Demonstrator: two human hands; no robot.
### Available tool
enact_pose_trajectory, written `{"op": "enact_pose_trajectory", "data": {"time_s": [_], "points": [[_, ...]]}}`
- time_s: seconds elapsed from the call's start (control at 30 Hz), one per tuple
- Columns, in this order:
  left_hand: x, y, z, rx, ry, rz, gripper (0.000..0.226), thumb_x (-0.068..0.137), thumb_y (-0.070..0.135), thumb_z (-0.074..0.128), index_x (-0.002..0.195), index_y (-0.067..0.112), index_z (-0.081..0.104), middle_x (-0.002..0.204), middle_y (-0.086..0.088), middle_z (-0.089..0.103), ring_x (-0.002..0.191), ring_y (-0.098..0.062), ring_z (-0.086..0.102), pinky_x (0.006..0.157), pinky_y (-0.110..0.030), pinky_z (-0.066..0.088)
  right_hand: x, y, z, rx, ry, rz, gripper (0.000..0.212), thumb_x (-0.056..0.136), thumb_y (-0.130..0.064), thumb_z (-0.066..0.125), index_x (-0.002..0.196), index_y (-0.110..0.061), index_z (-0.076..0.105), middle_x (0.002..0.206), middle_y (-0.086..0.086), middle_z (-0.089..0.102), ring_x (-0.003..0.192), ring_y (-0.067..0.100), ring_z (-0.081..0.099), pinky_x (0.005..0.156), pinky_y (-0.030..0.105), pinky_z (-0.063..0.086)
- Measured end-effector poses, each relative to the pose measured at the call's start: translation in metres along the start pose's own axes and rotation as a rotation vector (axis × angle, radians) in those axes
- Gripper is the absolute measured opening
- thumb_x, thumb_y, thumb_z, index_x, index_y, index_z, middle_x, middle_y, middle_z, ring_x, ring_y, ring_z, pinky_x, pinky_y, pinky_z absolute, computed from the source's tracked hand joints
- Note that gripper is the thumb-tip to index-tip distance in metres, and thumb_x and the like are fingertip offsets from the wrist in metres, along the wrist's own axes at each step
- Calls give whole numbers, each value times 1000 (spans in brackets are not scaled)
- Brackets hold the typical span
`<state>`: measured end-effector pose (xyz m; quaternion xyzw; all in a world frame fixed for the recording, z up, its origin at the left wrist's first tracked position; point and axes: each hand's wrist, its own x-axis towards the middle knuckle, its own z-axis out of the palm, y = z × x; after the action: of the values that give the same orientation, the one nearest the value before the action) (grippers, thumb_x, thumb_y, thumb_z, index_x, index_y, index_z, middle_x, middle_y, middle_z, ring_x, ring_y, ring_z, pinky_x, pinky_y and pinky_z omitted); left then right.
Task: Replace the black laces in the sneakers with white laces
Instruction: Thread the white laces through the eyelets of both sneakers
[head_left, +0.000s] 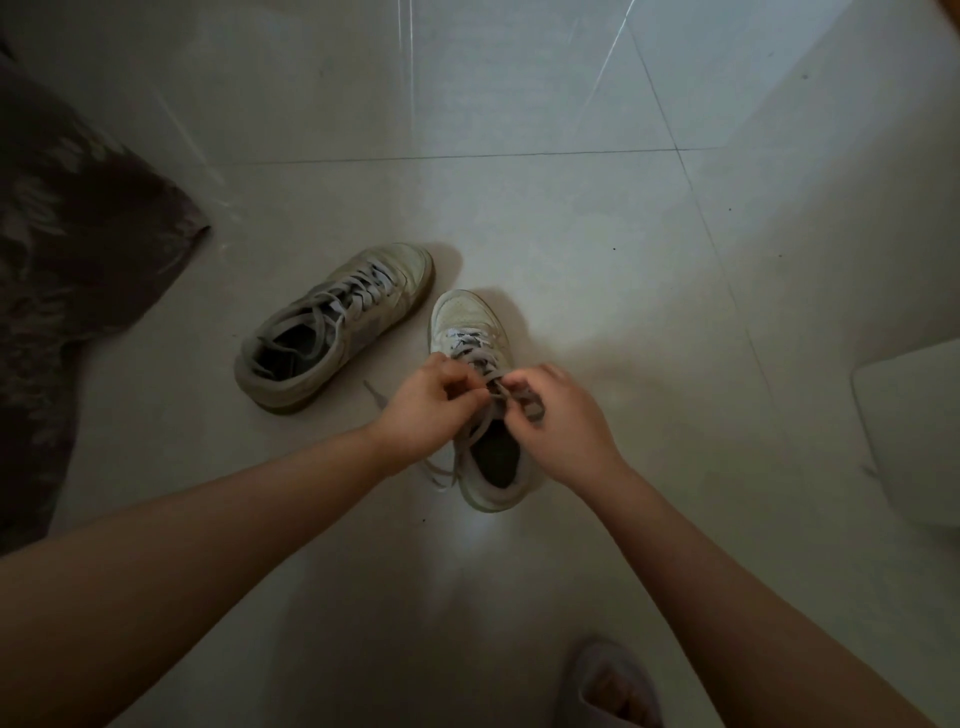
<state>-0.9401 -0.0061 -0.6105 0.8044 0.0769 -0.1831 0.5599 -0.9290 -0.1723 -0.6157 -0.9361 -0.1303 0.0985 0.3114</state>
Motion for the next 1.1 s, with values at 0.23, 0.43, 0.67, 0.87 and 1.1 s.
{"op": "enact_pose_trajectory", "data": {"time_s": [0.23, 0.43, 0.67, 0.87, 1.1], "points": [[-3, 10, -26, -1064, -52, -391, 35, 95, 8, 29, 62, 11, 41, 62, -7, 55, 64, -20, 62, 74, -34, 57, 2, -7, 5, -213, 93, -69, 25, 78, -17, 58, 101, -17, 66, 88, 5, 61, 71, 33, 61, 64, 35, 43], [-6, -23, -70, 264, -131, -140, 34, 95, 15, 40, 62, 16, 35, 58, -1, 37, 50, -15, 39, 49, -27, 34, 4, -8, 3, -200, 56, -8, 24, 82, -19, 58, 105, -21, 65, 96, 2, 62, 85, 29, 62, 71, 37, 47], [-45, -72, -57, 1091, -481, -11, 24, 97, 36, 39, 89, 16, 50, 94, -10, 61, 83, -25, 55, 68, -28, 38, 3, -4, 5, -151, 201, -21, 25, 73, -13, 65, 98, -17, 66, 97, 5, 53, 93, 26, 51, 76, 34, 44], [-54, -67, -34, 1186, -768, -97, 33, 95, 31, 39, 108, 7, 58, 116, -13, 60, 105, -29, 56, 82, -29, 44, 2, -5, 8, -24, 95, 55, 21, 80, -13, 61, 100, -20, 62, 95, -5, 56, 86, 15, 56, 72, 34, 50], [-53, -54, 4, 1217, -908, 23, 33, 92, 29, 46, 114, 9, 60, 118, -12, 60, 109, -32, 56, 86, -32, 45, 3, -3, 9, 39, 114, 83, 11, 78, -15, 66, 88, -21, 65, 83, -9, 52, 74, 12, 55, 71, 38, 52]]}}
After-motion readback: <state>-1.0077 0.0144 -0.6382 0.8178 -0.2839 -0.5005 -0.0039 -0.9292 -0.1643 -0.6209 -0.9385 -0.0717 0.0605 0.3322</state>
